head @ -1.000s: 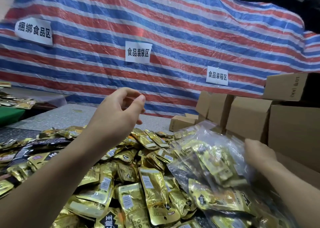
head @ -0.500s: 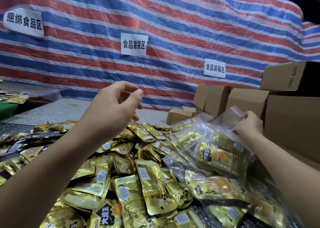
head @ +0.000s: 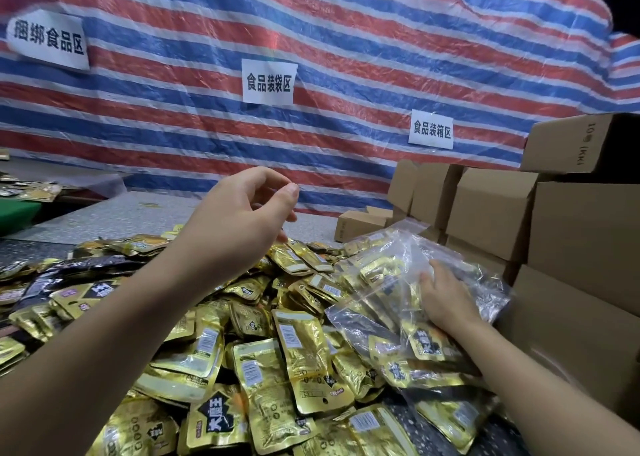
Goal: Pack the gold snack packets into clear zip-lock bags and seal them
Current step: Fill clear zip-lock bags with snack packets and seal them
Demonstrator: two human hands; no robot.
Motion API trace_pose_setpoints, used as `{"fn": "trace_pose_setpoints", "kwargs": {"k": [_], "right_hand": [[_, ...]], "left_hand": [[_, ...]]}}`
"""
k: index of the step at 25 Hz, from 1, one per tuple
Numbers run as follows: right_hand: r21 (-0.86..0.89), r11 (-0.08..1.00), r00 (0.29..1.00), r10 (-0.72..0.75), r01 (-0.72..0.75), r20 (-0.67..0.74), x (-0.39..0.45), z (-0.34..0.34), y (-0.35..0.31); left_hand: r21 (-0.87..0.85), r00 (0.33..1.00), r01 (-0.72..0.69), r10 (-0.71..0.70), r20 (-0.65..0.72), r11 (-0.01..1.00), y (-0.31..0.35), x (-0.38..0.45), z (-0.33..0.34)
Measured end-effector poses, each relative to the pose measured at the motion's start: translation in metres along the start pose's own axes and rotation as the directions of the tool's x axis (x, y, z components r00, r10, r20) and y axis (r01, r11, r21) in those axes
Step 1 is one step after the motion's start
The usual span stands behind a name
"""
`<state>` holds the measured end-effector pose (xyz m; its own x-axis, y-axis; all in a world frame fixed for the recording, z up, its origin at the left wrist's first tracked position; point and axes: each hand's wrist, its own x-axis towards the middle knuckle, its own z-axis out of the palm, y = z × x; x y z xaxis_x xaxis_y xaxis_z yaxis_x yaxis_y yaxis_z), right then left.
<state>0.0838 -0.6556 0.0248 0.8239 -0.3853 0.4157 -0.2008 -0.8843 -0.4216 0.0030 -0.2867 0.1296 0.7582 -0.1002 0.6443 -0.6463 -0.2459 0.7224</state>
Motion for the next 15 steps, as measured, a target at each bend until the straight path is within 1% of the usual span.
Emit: {"fn": "trace_pose_setpoints", "kwargs": {"k": [4, 9, 13, 15], "right_hand": [[0.013, 0.999, 0.998, -0.049, 0.05, -0.04, 0.0, -0.005, -0.003], [-0.085, 0.985, 0.971, -0.165, 0.152, -0.172, -0.004, -0.013, -0.016], [-0.152, 0.978, 0.97, -0.17, 0.144, -0.173, -0.005, -0.017, -0.026], [-0.181, 0.975, 0.966, -0.166, 0.13, -0.198, -0.004, -0.019, -0.028]], "left_hand": [[0.012, 1.0, -0.012, 0.012, -0.003, 1.0, -0.001, 0.0, -0.001], [0.035, 1.0, -0.024, 0.024, 0.002, 0.999, -0.004, 0.001, 0.001], [0.043, 1.0, -0.026, 0.026, -0.005, 0.999, -0.005, 0.002, 0.001], [0.053, 1.0, -0.026, 0.026, 0.001, 0.998, -0.006, 0.002, 0.001]]}}
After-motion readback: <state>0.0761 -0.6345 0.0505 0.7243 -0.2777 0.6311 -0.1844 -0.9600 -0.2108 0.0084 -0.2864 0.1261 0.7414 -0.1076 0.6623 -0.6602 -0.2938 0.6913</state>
